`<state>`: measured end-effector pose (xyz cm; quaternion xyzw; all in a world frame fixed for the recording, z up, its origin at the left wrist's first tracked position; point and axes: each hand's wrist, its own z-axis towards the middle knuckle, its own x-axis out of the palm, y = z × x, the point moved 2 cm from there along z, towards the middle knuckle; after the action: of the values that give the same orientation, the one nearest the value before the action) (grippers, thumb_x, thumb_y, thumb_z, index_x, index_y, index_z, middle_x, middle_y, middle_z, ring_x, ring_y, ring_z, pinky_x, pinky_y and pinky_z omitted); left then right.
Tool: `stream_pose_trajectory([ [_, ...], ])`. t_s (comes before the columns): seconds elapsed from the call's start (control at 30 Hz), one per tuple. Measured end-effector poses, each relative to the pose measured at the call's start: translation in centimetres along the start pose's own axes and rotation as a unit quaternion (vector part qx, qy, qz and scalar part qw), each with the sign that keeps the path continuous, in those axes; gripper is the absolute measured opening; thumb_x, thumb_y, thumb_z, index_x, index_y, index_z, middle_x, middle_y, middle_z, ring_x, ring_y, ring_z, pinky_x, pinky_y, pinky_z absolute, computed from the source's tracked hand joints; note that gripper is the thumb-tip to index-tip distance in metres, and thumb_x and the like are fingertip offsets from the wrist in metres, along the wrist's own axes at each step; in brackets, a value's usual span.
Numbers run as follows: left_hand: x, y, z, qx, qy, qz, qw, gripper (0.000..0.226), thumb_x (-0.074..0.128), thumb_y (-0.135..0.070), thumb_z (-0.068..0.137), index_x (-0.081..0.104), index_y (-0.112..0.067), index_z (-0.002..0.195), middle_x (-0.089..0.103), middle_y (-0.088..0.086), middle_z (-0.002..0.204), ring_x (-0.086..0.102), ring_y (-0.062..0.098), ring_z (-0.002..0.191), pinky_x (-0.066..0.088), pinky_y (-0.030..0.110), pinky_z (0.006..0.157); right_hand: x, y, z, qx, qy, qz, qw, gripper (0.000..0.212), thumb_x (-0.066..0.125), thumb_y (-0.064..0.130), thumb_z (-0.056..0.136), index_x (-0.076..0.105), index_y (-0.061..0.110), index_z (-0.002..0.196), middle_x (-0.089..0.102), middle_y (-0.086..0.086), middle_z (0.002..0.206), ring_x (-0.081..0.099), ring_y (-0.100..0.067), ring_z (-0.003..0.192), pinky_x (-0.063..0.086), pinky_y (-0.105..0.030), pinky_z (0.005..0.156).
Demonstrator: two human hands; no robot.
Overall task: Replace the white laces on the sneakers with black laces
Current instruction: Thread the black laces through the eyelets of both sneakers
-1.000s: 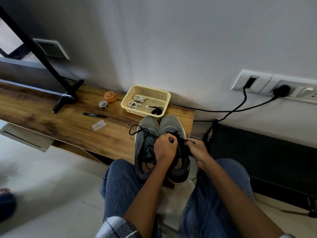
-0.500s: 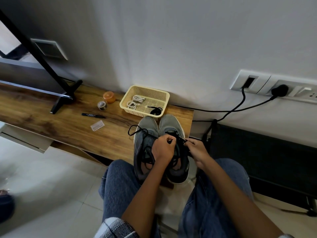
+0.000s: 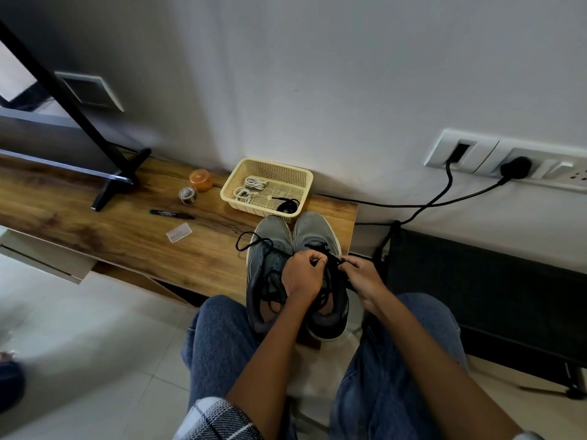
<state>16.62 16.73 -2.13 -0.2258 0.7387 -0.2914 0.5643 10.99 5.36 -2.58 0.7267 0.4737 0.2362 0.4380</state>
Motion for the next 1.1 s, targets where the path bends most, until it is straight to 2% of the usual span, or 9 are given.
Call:
stream_pose_trajectory([
  [0.23, 0.8, 0.0, 0.3, 0.007, 0.003, 0.012, 1.0, 0.011, 0.063, -0.03, 0.092, 0.072, -0.025, 0.096, 0.07, -0.006, 0.101, 0.063, 0.016, 0.095, 0.046, 0.028, 0.074, 0.2, 0.2, 0.1, -0.02, 0.014, -0.05, 0.998, 0.021, 0.051, 0.009, 0.094, 0.071, 0.011, 0.096, 0.069, -0.013, 0.1, 0.063, -0.022, 0.093, 0.05, -0.032, 0.079],
  [0.33, 0.9, 0.1, 0.3, 0.011, 0.004, 0.011, 1.0, 0.01, 0.063, -0.028, 0.091, 0.071, -0.025, 0.095, 0.07, -0.005, 0.102, 0.062, 0.016, 0.097, 0.047, 0.029, 0.076, 0.0, 0.4, 0.2, 0.021, -0.004, -0.007, 1.0, 0.026, 0.051, 0.019, 0.096, 0.07, 0.003, 0.101, 0.066, -0.012, 0.095, 0.06, -0.021, 0.088, 0.046, -0.032, 0.073],
  [0.43, 1.0, 0.2, 0.3, 0.016, 0.002, 0.003, 1.0, 0.009, 0.063, -0.027, 0.091, 0.071, -0.025, 0.095, 0.069, -0.004, 0.103, 0.06, 0.017, 0.098, 0.048, 0.032, 0.079, -0.2, 0.7, 0.6, 0.012, -0.017, -0.024, 0.999, 0.024, 0.048, 0.017, 0.099, 0.07, 0.012, 0.106, 0.063, -0.004, 0.094, 0.057, -0.016, 0.083, 0.048, -0.032, 0.068],
  [0.53, 1.1, 0.2, 0.2, 0.022, 0.001, -0.001, 1.0, 0.009, 0.063, -0.026, 0.091, 0.071, -0.026, 0.094, 0.068, -0.004, 0.104, 0.059, 0.019, 0.1, 0.047, 0.034, 0.081, -0.3, 1.1, 1.2, 0.012, -0.005, -0.065, 0.998, 0.019, 0.051, 0.016, 0.097, 0.07, 0.016, 0.102, 0.065, -0.009, 0.095, 0.06, -0.018, 0.078, 0.051, -0.027, 0.056],
  [0.7, 1.1, 0.1, 0.2, 0.025, 0.0, 0.005, 1.0, 0.01, 0.061, -0.026, 0.092, 0.07, -0.025, 0.096, 0.068, -0.004, 0.105, 0.058, 0.019, 0.101, 0.046, 0.033, 0.082, -0.2, 1.8, 2.0, -0.032, -0.017, -0.146, 0.989, 0.012, 0.056, 0.013, 0.094, 0.065, 0.004, 0.093, 0.061, -0.014, 0.087, 0.059, -0.02, 0.07, 0.056, -0.039, 0.061],
  [0.8, 1.1, 0.1, 0.2, 0.031, 0.002, 0.013, 0.999, 0.01, 0.062, -0.027, 0.092, 0.069, -0.025, 0.097, 0.068, -0.004, 0.105, 0.058, 0.019, 0.1, 0.048, 0.035, 0.081, 0.0, 1.8, 2.0, -0.026, -0.014, -0.156, 0.987, 0.012, 0.054, 0.011, 0.096, 0.062, 0.003, 0.092, 0.059, -0.01, 0.08, 0.057, -0.017, 0.062, 0.055, -0.034, 0.055],
  [0.97, 1.2, 0.1, -0.1, 0.049, -0.003, 0.024, 0.999, 0.011, 0.061, -0.028, 0.092, 0.069, -0.024, 0.099, 0.068, -0.004, 0.103, 0.059, 0.02, 0.099, 0.048, 0.036, 0.081, -0.1, 1.2, 2.1, 0.025, -0.004, -0.094, 0.995, 0.016, 0.039, 0.004, 0.098, 0.047, 0.009, 0.085, 0.051, -0.008, 0.068, 0.047, -0.014, 0.052, 0.046, -0.029, 0.05],
  [1.03, 1.2, 0.0, -0.4, 0.054, -0.006, 0.037, 0.998, 0.013, 0.06, -0.029, 0.092, 0.068, -0.024, 0.101, 0.068, -0.004, 0.104, 0.057, 0.02, 0.101, 0.046, 0.035, 0.083, -0.3, 0.9, 2.1, 0.048, -0.017, -0.058, 0.997, 0.014, 0.034, 0.006, 0.1, 0.043, 0.01, 0.089, 0.052, -0.009, 0.07, 0.047, -0.012, 0.046, 0.047, -0.029, 0.05],
  [1.1, 1.0, -0.2, -0.6, 0.065, -0.015, 0.068, 0.995, 0.016, 0.057, -0.03, 0.094, 0.067, -0.025, 0.105, 0.067, -0.004, 0.106, 0.054, 0.02, 0.104, 0.042, 0.034, 0.086, -0.6, 0.8, 1.8, 0.065, -0.029, -0.017, 0.997, 0.016, 0.028, 0.009, 0.101, 0.044, 0.008, 0.1, 0.056, -0.012, 0.075, 0.055, -0.012, 0.042, 0.052, -0.03, 0.048],
])
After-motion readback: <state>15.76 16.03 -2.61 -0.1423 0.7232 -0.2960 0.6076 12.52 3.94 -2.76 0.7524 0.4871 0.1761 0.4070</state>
